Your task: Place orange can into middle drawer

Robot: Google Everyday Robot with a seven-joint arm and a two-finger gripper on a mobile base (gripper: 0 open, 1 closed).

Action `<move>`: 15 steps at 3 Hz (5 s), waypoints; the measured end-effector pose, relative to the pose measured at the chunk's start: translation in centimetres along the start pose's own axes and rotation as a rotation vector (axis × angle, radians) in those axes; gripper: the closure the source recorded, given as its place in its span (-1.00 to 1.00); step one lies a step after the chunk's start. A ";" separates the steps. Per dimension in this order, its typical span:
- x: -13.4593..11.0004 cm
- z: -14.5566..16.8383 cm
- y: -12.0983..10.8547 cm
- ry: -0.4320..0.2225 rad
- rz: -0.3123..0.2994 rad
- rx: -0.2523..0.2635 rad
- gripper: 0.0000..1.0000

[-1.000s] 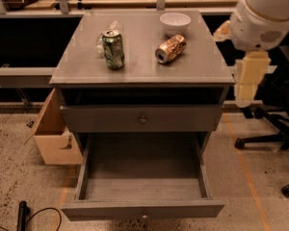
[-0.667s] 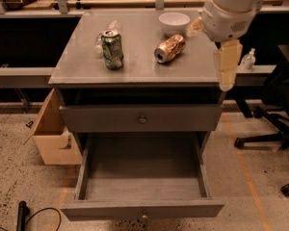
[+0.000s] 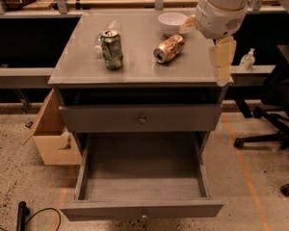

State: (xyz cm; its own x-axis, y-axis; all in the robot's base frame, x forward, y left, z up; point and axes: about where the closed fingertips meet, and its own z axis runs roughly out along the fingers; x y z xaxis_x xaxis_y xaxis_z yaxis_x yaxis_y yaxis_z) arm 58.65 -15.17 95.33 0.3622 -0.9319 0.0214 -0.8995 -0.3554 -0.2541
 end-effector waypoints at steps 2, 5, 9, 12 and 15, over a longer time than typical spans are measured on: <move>1.9 2.4 -3.8 0.107 -0.113 0.007 -1.00; 3.0 7.8 -13.9 0.016 -0.510 0.101 -1.00; 4.0 16.4 -20.0 0.109 -0.720 0.067 -0.17; 5.7 10.7 -16.1 0.116 -0.564 0.030 1.00; 4.9 11.3 -6.9 -0.046 -0.208 -0.060 1.00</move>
Offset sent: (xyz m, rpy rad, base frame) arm 0.1000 -0.0099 -0.0233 -0.2728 -0.0573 0.2110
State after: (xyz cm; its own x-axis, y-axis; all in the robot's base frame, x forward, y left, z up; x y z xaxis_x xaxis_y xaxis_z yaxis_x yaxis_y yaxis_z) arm 69.34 -16.44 86.27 0.5507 -0.8344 0.0230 -0.8168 -0.5444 -0.1909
